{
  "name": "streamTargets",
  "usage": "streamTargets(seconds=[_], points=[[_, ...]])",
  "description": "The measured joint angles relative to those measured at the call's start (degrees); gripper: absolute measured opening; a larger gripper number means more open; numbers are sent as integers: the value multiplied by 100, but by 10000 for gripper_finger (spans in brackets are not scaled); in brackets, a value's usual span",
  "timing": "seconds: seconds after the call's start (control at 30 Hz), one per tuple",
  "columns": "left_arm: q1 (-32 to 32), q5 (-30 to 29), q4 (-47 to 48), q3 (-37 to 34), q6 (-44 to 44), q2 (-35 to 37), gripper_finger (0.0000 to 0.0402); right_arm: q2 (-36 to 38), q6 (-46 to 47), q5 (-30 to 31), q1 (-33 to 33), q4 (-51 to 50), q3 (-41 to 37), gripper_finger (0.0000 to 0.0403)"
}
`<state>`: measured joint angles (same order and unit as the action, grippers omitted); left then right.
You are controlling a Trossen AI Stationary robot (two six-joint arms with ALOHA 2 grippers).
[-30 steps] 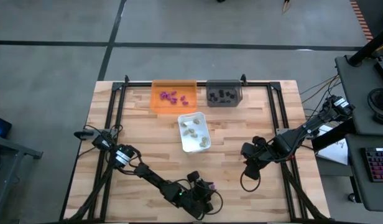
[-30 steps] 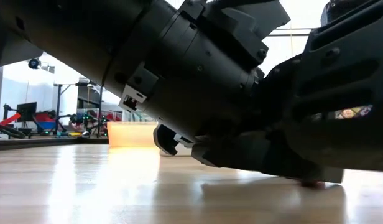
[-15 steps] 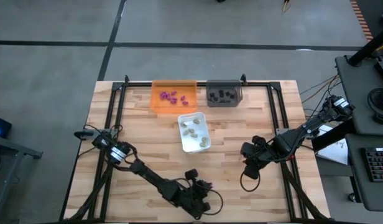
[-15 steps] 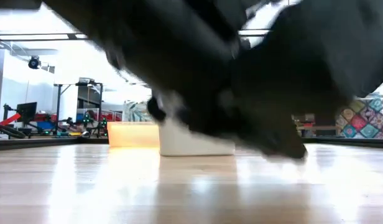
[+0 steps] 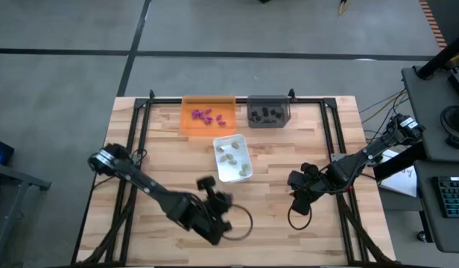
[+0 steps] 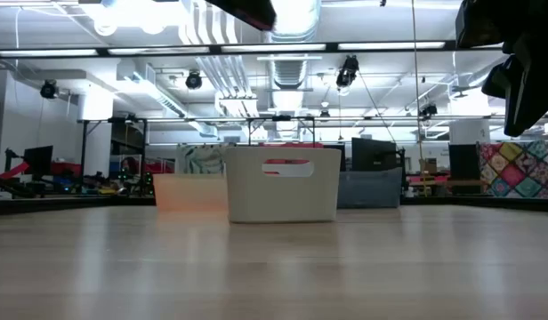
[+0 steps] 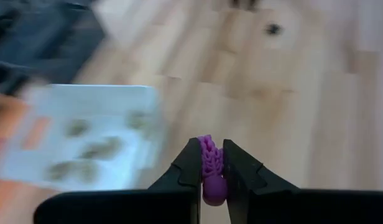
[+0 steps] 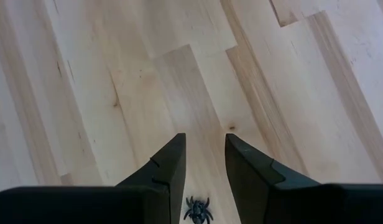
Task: Sort Halloween decoration
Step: Put the purple skeleton toy into the orange bin
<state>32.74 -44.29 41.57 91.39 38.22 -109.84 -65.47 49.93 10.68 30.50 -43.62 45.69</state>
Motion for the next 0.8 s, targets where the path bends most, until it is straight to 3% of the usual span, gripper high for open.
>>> streamTargets(seconds=[0.27, 0.47, 0.8], points=[[-634, -442, 1737, -2, -40, 939, 11, 0, -236, 482, -3, 117, 0, 100], [-1519, -418, 2573, -4, -797, 1095, 11, 0, -419, 943, -15, 129, 0, 100], [-3438, 263, 2451, -7, -3007, 1099, 11, 0, -422, 1045, -15, 131, 2, 100]])
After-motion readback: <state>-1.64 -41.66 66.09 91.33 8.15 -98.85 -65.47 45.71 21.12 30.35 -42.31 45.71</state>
